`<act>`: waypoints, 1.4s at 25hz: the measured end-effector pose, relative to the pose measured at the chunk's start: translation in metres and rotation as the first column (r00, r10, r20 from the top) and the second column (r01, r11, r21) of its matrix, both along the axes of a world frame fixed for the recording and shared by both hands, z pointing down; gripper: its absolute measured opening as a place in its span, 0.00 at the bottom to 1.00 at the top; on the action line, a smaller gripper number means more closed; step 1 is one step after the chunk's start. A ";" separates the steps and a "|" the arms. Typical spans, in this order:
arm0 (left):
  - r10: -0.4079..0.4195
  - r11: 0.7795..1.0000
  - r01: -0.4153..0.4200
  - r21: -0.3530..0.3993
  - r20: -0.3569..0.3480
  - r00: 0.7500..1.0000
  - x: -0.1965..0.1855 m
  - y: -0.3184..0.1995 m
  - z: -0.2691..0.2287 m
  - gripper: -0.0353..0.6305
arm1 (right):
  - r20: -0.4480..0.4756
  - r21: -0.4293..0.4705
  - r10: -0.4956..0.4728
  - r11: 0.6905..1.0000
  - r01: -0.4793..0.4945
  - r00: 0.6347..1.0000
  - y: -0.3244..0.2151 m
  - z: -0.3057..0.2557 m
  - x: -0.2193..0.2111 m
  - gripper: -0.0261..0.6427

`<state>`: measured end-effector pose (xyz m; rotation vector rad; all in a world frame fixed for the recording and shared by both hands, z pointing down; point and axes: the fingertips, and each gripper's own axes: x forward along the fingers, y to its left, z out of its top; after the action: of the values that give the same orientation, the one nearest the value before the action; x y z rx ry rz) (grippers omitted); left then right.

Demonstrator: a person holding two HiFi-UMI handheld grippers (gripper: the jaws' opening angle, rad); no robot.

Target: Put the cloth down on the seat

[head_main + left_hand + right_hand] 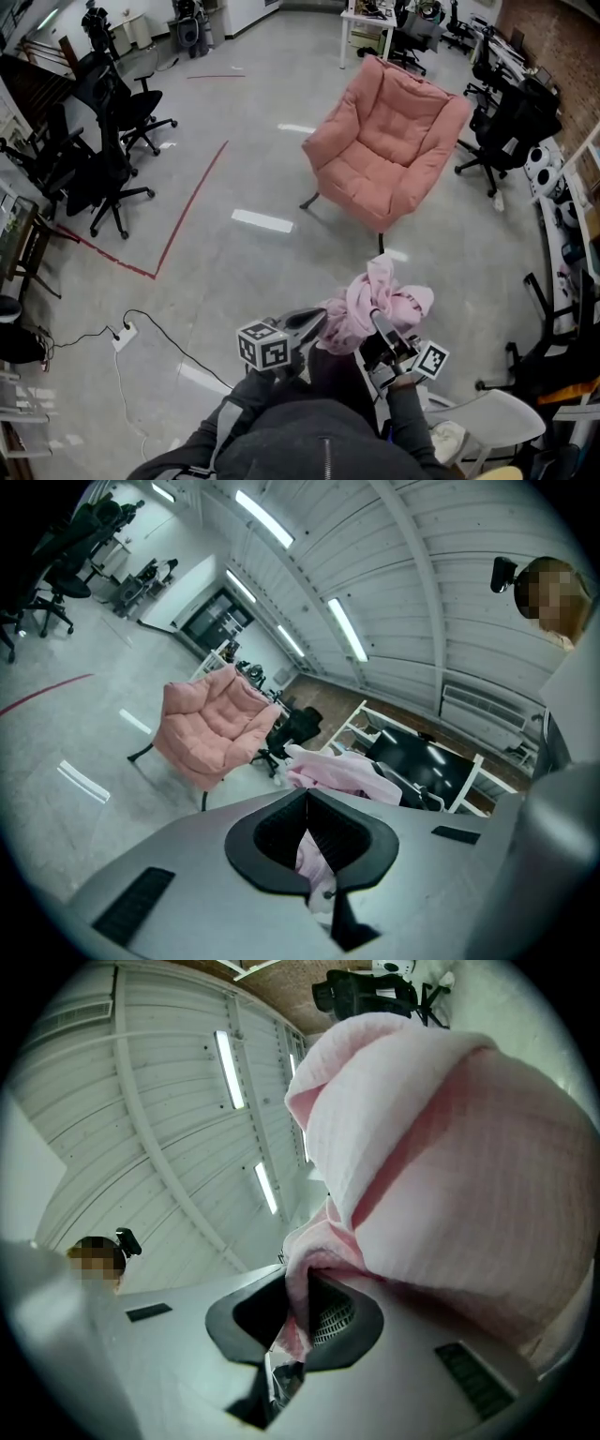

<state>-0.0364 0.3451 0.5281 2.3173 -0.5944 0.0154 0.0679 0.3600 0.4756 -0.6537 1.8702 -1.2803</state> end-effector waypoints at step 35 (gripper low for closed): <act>-0.076 0.997 0.076 -0.008 0.005 0.997 0.109 -0.264 0.002 0.06 | 0.017 -0.028 -0.077 0.997 0.078 0.997 -0.259 0.011 0.098 0.08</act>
<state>0.0721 0.0811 0.5300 2.2853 -0.6827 -0.0125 0.1660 0.1011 0.4864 -0.5892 1.8831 -1.3604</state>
